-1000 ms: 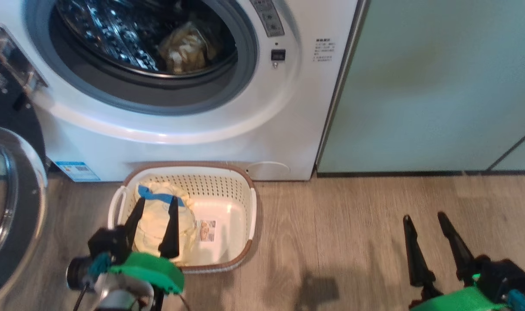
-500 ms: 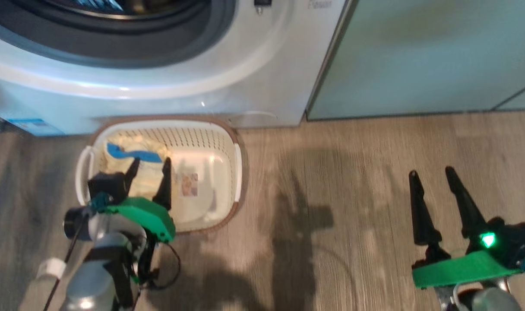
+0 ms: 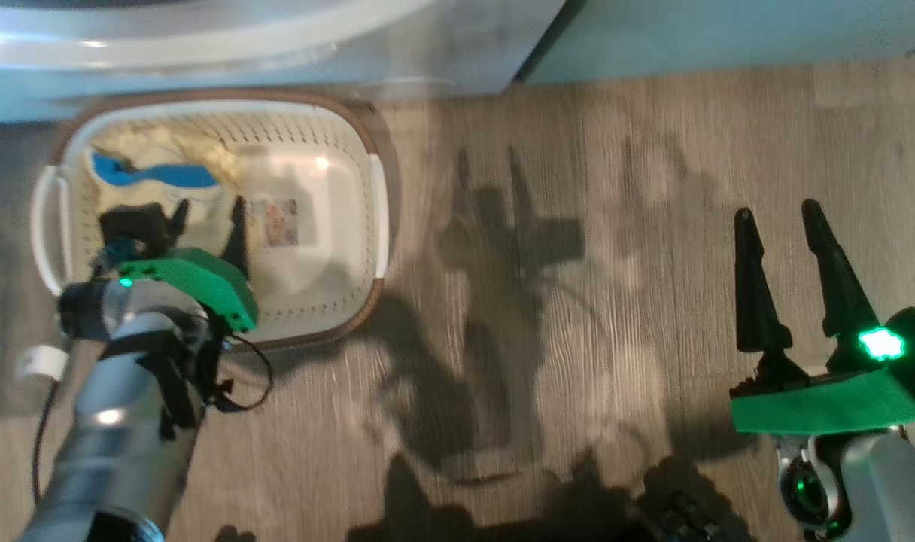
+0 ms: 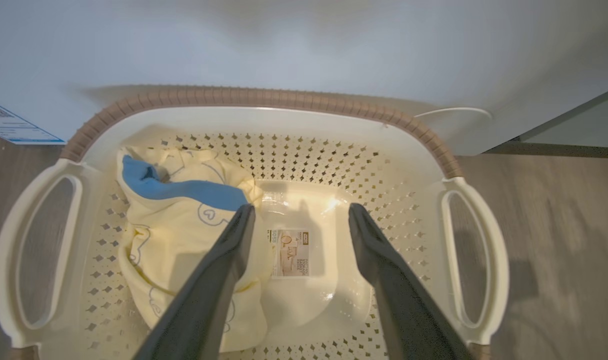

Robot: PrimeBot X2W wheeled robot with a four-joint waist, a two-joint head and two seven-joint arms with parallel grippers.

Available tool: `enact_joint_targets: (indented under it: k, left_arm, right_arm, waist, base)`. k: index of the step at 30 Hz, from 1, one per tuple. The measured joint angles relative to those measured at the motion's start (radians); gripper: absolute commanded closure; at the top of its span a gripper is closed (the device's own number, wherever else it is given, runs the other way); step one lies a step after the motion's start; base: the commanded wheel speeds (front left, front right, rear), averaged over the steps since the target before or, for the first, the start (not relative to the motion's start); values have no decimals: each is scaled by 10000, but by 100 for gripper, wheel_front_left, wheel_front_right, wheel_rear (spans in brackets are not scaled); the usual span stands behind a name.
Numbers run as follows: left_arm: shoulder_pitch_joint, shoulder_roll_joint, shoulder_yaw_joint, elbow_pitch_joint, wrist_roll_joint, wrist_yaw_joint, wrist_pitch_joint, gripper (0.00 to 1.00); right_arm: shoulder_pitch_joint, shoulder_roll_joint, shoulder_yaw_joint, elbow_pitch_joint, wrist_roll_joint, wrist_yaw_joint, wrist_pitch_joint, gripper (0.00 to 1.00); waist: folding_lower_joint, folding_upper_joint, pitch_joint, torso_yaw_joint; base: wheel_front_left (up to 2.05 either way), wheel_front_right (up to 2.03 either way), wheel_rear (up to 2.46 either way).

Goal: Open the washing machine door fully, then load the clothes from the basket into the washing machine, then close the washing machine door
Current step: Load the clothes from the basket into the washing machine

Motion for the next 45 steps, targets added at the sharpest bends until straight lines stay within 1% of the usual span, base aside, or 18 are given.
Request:
enact_joint_targets:
  k: [7,14,23,26,29,30,32,34,41,45]
  left_arm:
    - [-793,512,322,945,-2,-38,0,0]
    - [-1692,1078,571,1985,-351,-370,180,0]
    - [-2651,2245,802,2694,-433,-364,769,0]
    - [-2800,2564,823,2840,-474,-366,1083,0]
    - [-2981,2694,823,3028,-477,-280,1413,0]
    - [-3028,2709,823,3066,-512,-282,1486,11]
    - [-3116,2731,811,3110,-552,-284,1584,100]
    - [-3129,2742,811,3173,-617,-297,1718,100]
    - [-3127,2715,721,3193,-619,-372,1630,100]
    - [-3092,2554,543,3091,-619,-372,1145,100]
  right_arm:
    - [-302,0,27,-234,454,0,0,0]
    - [-732,0,228,-579,846,0,0,0]
    - [-953,0,817,-915,1421,0,0,0]
    - [-1124,2,957,-1018,1620,0,0,0]
    - [-1205,0,965,-1024,1701,0,0,0]
    - [-1205,0,965,-1024,1701,0,-2,0]
    - [-1205,0,966,-1024,1701,0,0,0]
    - [-1205,0,966,-1024,1732,0,0,0]
    - [-1229,2,966,-1022,1778,0,0,0]
    - [-1253,2,965,-995,1774,0,0,0]
  waist:
    - [-1,0,1171,-390]
    - [-1,0,2273,-823]
    - [-1,0,3380,-1453]
    - [-3,0,3645,-1691]
    - [-3,0,3848,-1905]
    - [-3,0,3870,-1924]
    - [-3,0,3887,-1927]
    - [-3,1,3884,-1924]
    - [-3,0,3875,-1889]
    - [-2,0,3829,-1835]
  base:
    - [0,0,0]
    - [0,0,0]
    - [0,0,0]
    - [0,0,0]
    - [0,0,0]
    - [0,0,0]
    - [0,0,0]
    - [0,0,0]
    - [0,0,0]
    - [0,0,0]
